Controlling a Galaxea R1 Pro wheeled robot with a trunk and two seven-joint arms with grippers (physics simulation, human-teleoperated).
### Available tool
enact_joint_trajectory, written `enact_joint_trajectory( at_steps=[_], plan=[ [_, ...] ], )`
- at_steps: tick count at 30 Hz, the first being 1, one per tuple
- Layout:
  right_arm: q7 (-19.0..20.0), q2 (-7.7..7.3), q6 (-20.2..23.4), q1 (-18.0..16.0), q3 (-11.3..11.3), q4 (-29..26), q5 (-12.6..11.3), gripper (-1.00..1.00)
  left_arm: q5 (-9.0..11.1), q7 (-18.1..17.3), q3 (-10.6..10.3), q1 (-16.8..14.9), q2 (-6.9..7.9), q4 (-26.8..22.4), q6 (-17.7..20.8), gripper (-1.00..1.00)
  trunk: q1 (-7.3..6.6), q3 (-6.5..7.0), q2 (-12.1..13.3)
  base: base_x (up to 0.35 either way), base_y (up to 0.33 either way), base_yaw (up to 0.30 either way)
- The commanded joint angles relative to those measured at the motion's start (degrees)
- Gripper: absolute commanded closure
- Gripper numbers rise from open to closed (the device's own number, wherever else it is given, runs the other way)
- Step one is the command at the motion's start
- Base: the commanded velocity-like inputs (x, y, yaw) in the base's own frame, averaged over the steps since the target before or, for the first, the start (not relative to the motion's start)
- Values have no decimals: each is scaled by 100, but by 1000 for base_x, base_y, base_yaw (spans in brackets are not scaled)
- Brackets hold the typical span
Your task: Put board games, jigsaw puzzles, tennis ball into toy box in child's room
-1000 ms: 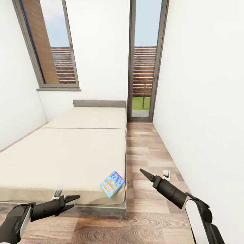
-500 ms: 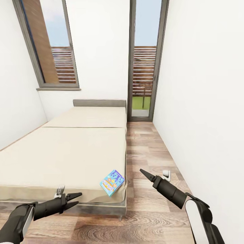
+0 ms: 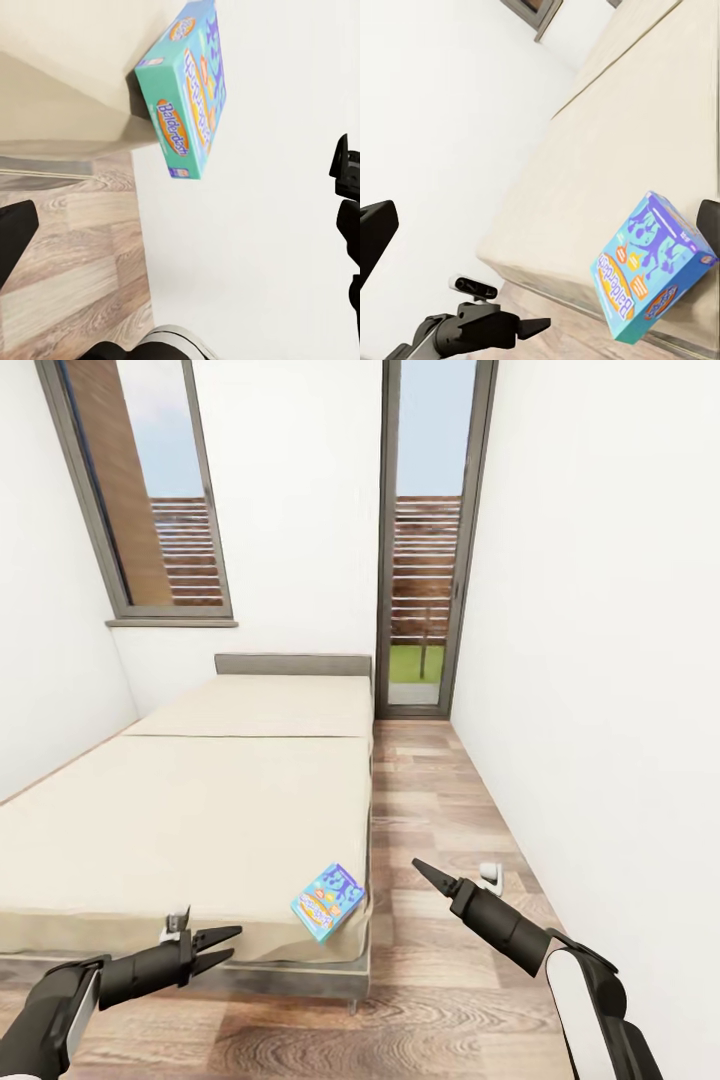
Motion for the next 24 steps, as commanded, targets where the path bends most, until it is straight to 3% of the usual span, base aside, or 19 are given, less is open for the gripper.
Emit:
enact_joint_trajectory(
  at_steps=[1,18,24],
  plan=[
    [16,6,33,-4,-13,0,-5,-100,-39,-42,15,-4,-3,-2,58,-100,0,-6,-2,75,-77,0],
    [-43,12,17,-4,3,-6,5,-100,-42,-34,15,-4,-14,0,51,-100,0,-6,-2,15,-18,0],
    [-46,16,18,-4,5,-6,2,-100,-45,-30,9,-4,-15,2,55,-100,0,-6,-2,0,-176,0]
  ],
)
